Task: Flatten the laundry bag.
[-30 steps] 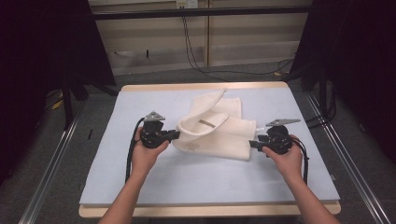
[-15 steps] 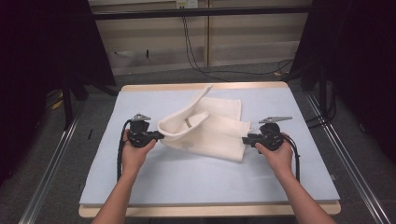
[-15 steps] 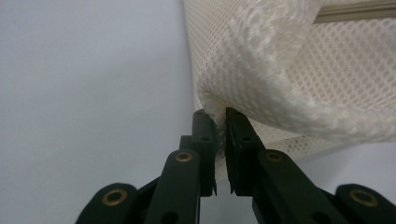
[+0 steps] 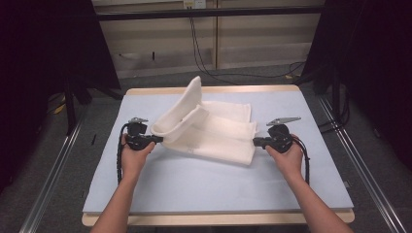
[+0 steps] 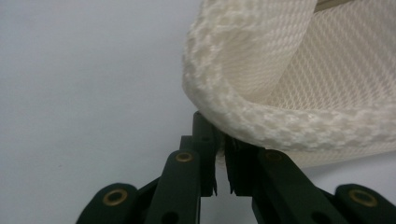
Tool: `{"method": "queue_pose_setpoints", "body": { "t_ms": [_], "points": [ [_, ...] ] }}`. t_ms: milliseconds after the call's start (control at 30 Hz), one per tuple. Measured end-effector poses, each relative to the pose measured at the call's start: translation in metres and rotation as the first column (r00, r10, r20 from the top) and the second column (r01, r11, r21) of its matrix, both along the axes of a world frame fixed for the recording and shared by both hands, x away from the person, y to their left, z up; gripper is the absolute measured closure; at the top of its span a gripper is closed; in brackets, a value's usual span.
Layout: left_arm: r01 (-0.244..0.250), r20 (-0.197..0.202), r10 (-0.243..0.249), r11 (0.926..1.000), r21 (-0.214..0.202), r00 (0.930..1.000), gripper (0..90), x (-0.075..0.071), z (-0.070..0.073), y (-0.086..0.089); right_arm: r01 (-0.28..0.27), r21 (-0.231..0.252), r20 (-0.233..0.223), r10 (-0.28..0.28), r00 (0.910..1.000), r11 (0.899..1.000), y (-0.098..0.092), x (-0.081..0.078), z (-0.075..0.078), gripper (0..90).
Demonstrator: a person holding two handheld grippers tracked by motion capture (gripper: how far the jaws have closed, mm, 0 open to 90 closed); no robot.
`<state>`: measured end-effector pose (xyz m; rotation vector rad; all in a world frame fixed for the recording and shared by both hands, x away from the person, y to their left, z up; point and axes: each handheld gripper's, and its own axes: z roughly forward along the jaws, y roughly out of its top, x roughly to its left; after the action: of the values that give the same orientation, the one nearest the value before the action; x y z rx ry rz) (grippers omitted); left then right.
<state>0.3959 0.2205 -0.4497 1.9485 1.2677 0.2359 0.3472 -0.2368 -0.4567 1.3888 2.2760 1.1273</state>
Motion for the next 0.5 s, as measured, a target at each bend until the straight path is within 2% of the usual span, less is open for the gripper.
{"method": "queue_pose_setpoints", "body": {
  "t_ms": [133, 233, 267, 333, 367, 433, 467, 500],
  "points": [
    [-0.013, -0.017, 0.013, 0.9999, -0.006, 0.9998, 83.6, 0.003, -0.003, 0.001, 0.022, -0.014, 0.041, -0.021, 0.9989, 1.000, -0.002, 0.007, 0.005, 86.4],
    [-0.023, -0.033, 0.023, 0.9997, -0.004, 0.9992, 81.9, 0.003, -0.005, 0.001, 0.022, -0.044, 0.066, -0.019, 0.9976, 0.999, -0.001, 0.010, 0.010, 86.3],
    [-0.030, -0.020, 0.031, 0.9994, 0.018, 0.9993, 79.1, 0.002, -0.004, 0.002, 0.015, -0.039, 0.068, -0.012, 0.9976, 0.999, -0.001, 0.011, 0.011, 86.4],
    [-0.037, 0.008, 0.037, 0.9991, 0.021, 0.9993, 69.5, -0.002, 0.000, 0.004, -0.008, -0.033, 0.096, 0.011, 0.9954, 0.999, 0.001, 0.007, 0.015, 86.3],
    [-0.037, 0.008, 0.037, 0.9991, 0.021, 0.9993, 67.3, -0.002, 0.000, 0.004, -0.008, -0.033, 0.096, 0.011, 0.9954, 0.999, 0.001, 0.007, 0.015, 86.3],
    [-0.026, 0.022, 0.025, 0.9985, 0.049, 0.9994, 64.6, -0.006, 0.004, 0.006, -0.032, -0.044, 0.116, 0.037, 0.9925, 0.999, 0.004, 0.001, 0.018, 86.3],
    [-0.037, 0.024, 0.036, 0.9980, 0.050, 0.9990, 64.1, -0.007, 0.006, 0.006, -0.048, -0.052, 0.123, 0.054, 0.9909, 0.998, 0.006, -0.003, 0.020, 86.3],
    [-0.037, 0.030, 0.035, 0.9969, 0.069, 0.9990, 63.1, -0.009, 0.007, 0.007, -0.061, -0.050, 0.135, 0.067, 0.9886, 0.997, 0.009, -0.006, 0.022, 86.3]
  ]
}}
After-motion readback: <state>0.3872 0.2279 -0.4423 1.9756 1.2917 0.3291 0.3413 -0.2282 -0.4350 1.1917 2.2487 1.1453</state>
